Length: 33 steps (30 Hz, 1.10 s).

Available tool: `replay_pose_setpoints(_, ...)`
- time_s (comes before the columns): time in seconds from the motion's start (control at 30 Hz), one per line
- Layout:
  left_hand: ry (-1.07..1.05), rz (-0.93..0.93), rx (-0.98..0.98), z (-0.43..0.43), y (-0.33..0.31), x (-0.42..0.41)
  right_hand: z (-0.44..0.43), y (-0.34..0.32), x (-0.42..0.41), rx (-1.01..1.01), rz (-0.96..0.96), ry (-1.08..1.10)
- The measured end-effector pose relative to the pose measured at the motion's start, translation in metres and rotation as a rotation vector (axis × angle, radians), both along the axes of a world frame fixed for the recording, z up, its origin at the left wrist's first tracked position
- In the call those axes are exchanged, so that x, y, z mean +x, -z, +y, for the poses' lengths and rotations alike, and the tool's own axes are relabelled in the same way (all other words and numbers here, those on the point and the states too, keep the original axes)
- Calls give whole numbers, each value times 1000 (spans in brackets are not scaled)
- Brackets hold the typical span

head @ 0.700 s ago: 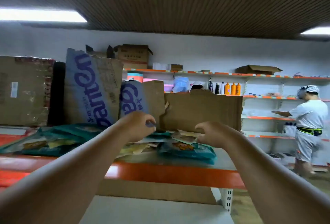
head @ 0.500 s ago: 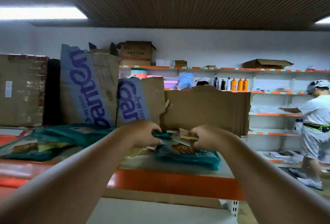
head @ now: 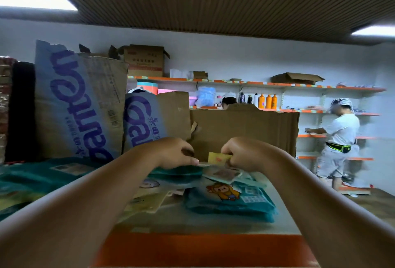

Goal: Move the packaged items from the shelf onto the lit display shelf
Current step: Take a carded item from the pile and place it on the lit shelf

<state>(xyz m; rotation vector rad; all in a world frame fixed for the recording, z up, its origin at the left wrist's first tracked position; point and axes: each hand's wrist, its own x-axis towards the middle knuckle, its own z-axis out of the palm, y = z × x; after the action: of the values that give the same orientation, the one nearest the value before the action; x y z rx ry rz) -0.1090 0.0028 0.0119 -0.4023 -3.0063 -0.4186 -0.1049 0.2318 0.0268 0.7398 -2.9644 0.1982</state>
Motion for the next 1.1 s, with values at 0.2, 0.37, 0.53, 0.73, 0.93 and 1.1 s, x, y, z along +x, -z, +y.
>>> replay_pose_setpoints(0.2, 152, 96, 205, -10, 5, -24, -14, -27, 4, -499, 198, -81)
replay_pose_setpoints(0.37, 90, 326, 528, -26, 17, -34, -19, -28, -18, -948, 275, -76)
replay_pose_setpoints(0.53, 93, 415, 544, -36, 23, -29, -26, -9, -36, -1297, 103, 78)
replay_pose_setpoints(0.73, -33, 592, 205, -32, 19, -19, -30, 9, -53, -1510, 25, 204)
replay_pose_setpoints(0.93, 114, 616, -36, -21, 18, -10, -20, 18, -65, -1550, -47, 336)
replay_pose_setpoints(1.1, 213, 733, 172, -23, 18, -6, -7, 25, -68, -1557, -137, 412)
